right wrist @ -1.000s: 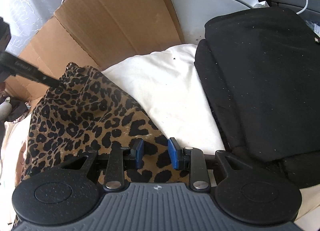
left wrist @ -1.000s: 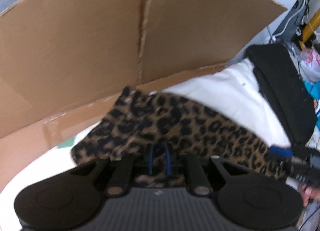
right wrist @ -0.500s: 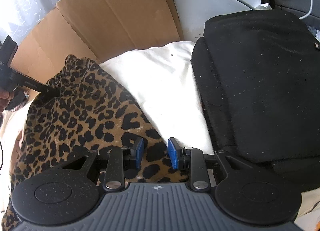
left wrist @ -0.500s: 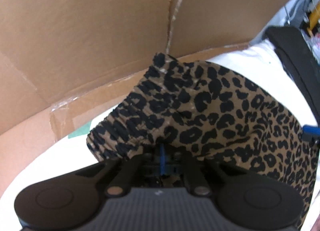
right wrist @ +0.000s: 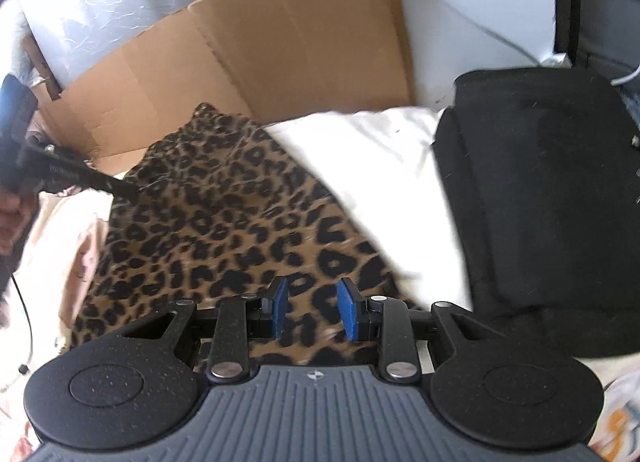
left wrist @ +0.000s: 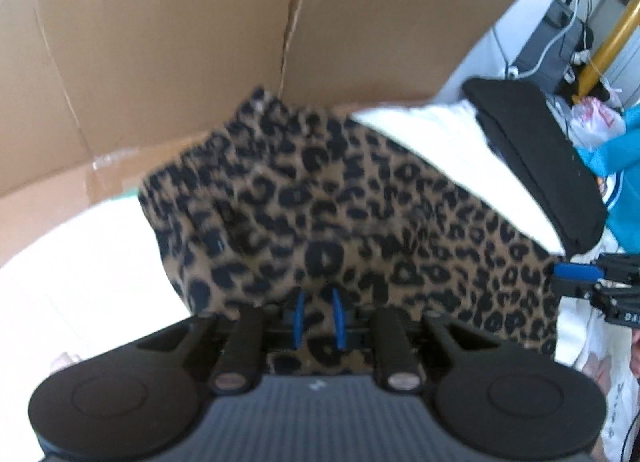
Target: Fold clothes
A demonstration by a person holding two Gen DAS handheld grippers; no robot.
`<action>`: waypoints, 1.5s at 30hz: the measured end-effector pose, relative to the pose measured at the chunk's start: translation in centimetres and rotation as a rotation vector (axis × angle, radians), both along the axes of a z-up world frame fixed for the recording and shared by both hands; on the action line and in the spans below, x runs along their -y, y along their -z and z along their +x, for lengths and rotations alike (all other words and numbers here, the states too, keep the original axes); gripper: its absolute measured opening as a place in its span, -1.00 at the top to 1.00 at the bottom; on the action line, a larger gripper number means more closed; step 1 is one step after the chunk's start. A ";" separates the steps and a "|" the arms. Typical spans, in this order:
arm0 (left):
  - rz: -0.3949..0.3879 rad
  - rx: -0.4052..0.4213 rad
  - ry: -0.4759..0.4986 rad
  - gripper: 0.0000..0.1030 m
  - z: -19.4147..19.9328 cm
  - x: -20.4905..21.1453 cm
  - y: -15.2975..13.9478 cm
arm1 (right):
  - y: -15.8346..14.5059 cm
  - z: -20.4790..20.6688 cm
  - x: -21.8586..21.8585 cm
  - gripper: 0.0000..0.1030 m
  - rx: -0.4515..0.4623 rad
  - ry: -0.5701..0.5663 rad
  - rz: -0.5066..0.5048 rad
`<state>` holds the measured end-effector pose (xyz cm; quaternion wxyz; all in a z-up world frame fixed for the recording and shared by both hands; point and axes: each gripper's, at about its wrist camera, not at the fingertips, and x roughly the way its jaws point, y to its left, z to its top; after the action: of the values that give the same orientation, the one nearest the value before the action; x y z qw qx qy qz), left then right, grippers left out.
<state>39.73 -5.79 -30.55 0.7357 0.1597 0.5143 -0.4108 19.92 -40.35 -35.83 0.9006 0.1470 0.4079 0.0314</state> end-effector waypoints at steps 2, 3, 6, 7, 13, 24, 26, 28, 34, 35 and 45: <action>0.023 -0.009 -0.026 0.72 0.2 -0.3 1.2 | 0.5 -0.1 -0.9 0.34 -0.012 -0.018 0.005; 0.035 -0.013 -0.040 0.74 0.4 -0.5 1.8 | 0.8 -0.2 -1.3 0.34 -0.021 -0.024 0.007; 0.046 -0.038 -0.123 0.93 1.0 -0.8 3.2 | 1.8 -0.4 -2.2 0.34 -0.050 -0.038 0.011; 0.039 -0.034 -0.138 0.93 1.1 -0.7 3.3 | 2.1 -0.6 -2.4 0.34 -0.062 -0.041 0.010; -0.021 -0.017 -0.159 0.81 -0.2 -2.1 1.5 | 2.5 -1.8 -2.5 0.34 -0.107 -0.010 0.027; -0.050 -0.019 -0.114 0.60 -6.5 -6.6 -2.9 | 0.3 -3.0 -8.2 0.34 -0.083 -0.180 0.069; -0.041 -0.025 -0.107 0.60 -7.6 -7.7 -3.1 | 0.0 -3.2 -9.6 0.34 -0.086 -0.218 0.073; -0.030 -0.035 -0.100 0.62 -8.6 -8.5 -3.0 | -0.2 -3.5 -10.8 0.34 -0.085 -0.252 0.079; -0.015 -0.104 -0.114 0.62 -10.9 -11.2 -2.4 | -0.2 -4.3 -13.4 0.34 -0.102 -0.332 0.085; -0.012 -0.115 -0.110 0.62 -11.3 -11.6 -2.2 | -0.1 -4.5 -13.8 0.34 -0.107 -0.347 0.085; 0.029 -0.229 0.010 0.62 -15.9 -13.6 0.8 | 2.2 -5.3 -15.5 0.34 -0.177 -0.407 0.080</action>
<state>23.85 7.84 -31.38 0.6679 0.1248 0.6000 -0.4224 14.61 -24.88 -38.07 0.8300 0.0992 0.5048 0.2157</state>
